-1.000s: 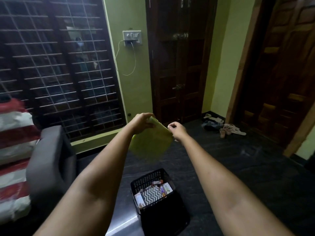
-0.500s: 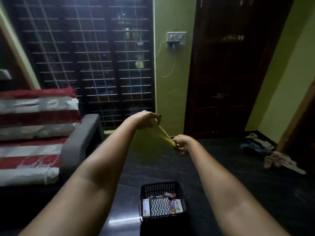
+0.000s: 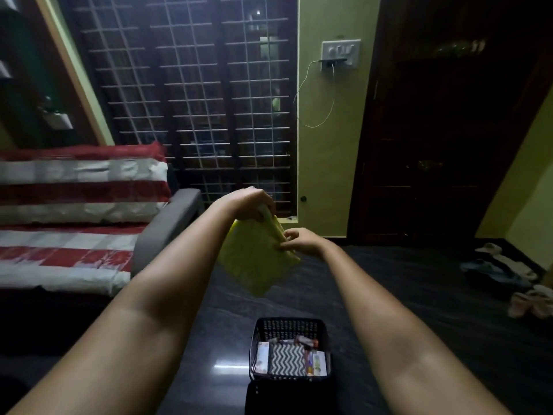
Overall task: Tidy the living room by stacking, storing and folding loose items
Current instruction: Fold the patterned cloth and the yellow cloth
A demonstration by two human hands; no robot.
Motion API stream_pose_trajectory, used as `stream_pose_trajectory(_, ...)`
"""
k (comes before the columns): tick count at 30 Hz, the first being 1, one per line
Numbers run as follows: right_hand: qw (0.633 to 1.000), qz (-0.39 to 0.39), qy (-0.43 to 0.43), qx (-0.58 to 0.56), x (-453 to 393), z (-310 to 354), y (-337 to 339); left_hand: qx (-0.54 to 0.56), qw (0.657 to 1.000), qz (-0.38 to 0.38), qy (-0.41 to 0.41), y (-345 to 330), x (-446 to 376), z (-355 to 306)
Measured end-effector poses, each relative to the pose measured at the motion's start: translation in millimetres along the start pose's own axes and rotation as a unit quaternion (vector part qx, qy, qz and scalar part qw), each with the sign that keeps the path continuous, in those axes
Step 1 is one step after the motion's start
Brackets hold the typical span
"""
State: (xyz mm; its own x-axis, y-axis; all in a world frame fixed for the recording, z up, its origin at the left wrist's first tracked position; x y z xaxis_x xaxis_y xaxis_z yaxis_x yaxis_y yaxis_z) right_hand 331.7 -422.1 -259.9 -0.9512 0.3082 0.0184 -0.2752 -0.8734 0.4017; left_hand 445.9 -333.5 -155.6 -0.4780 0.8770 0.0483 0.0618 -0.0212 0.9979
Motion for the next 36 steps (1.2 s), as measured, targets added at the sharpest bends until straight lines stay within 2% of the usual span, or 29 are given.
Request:
stream_pose_trajectory(4, 1.000, -0.012, 0.003, 0.024, -9, -14, 4, -0.028, 0.999, -0.010, 0.018, 15, -5, 8)
stream_pose_trajectory(15, 0.994, 0.008, -0.048, -0.099, -32, -12, 22, -0.017, 0.998, -0.054, 0.030, 34, -13, 34)
stream_pose_trajectory(20, 0.998, 0.047, -0.013, -0.045, -45, 5, 13, -0.008, 0.998, -0.055, 0.027, 41, -18, 43)
stream_pose_trajectory(23, 0.998, -0.039, 0.037, -0.026, -55, 9, 14, -0.012, 0.998, -0.060, 0.017, 45, -18, 48)
stream_pose_trajectory(25, 0.990, -0.116, 0.063, -0.043, -61, 5, 20, -0.018, 0.998, -0.065, 0.011, 49, -18, 52)
stream_pose_trajectory(26, 0.987, -0.132, 0.067, -0.061, -64, 4, 21, -0.016, 0.998, -0.068, 0.007, 51, -18, 54)
stream_pose_trajectory(32, 0.992, -0.084, 0.086, -0.044, -79, 16, 15, 0.025, 0.995, -0.096, 0.001, 61, -16, 67)
stream_pose_trajectory(36, 0.993, -0.068, 0.096, -0.032, -84, 22, 10, 0.055, 0.993, -0.104, 0.031, 58, -12, 90)
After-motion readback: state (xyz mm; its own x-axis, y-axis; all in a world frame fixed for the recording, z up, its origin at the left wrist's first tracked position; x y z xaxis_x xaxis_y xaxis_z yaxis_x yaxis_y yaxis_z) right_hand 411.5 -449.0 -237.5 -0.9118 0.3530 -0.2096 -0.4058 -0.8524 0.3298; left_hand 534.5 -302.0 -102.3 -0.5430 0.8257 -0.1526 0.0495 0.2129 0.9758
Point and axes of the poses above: each hand's wrist, its own x-axis away from the middle knuckle, its own y-axis out of the back of the hand, z = x × y, the point moved 4 cm from there along -x, towards the middle knuckle, and after that the axes turned 13 degrees about y, right-handed, at the moved point
